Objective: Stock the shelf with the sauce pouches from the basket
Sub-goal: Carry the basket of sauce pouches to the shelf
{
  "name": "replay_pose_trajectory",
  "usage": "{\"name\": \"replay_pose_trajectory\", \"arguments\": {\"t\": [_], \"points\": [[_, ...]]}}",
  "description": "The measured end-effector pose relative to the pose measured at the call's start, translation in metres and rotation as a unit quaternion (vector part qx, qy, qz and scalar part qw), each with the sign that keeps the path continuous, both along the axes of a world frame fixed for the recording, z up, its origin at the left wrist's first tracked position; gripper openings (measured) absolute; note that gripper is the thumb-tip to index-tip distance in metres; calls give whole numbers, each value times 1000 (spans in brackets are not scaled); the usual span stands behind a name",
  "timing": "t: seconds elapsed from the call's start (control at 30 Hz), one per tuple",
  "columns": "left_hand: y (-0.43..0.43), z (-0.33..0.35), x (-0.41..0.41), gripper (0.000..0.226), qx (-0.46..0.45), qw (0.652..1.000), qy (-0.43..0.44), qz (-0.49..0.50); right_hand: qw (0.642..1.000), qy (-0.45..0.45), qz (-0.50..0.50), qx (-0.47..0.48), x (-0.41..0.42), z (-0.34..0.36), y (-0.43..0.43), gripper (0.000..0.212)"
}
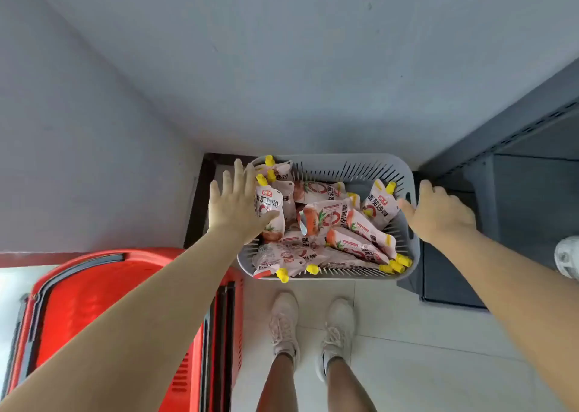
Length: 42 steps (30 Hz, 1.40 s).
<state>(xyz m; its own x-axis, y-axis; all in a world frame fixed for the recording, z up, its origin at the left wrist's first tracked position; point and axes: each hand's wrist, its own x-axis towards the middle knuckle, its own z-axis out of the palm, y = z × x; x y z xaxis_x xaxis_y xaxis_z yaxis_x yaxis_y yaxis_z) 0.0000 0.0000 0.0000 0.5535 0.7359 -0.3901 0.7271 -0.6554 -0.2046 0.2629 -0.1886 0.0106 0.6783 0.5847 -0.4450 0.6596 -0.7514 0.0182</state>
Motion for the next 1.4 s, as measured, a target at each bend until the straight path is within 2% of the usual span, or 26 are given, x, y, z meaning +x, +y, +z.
{"name": "replay_pose_trajectory", "arguments": {"t": [0.13,0.23,0.37,0.43,0.5,0.6,0.77,0.83,0.93,1.03,1.13,1.23,1.4], "points": [[7,-47,-3,99,-29,991,-50,118,985,64,-129,92,5,-50,12,42],[5,-71,-2,95,-71,972,-133,181,966,50,-215,137,10,-75,22,46],[3,-80,-1,71,-120,907,-307,261,932,42,-324,160,14,-96,28,65],[3,-82,-2,56,-143,875,-353,297,927,38,-331,171,14,-100,29,67],[4,-87,-5,43,-151,861,-375,309,926,25,-330,181,13,-100,29,64],[9,-89,-5,29,-152,852,-369,339,926,14,-334,177,12,-98,31,67],[16,-89,-5,52,-142,831,-374,387,921,14,-346,181,12,-96,35,68],[17,-90,-5,62,-168,811,-383,409,915,19,-356,187,12,-96,36,67],[16,-85,-6,69,-261,732,-393,492,895,57,-396,198,12,-92,37,67],[19,-72,-5,70,-351,649,-349,578,844,160,-475,190,14,-81,40,70],[24,-57,-2,67,-380,596,-327,627,835,216,-476,174,12,-66,36,72],[22,-42,-2,65,-380,588,-317,639,837,226,-468,172,2,-55,24,71],[7,-13,-18,65,-387,600,-301,632,805,271,-496,183,-18,-28,-8,70]]}}
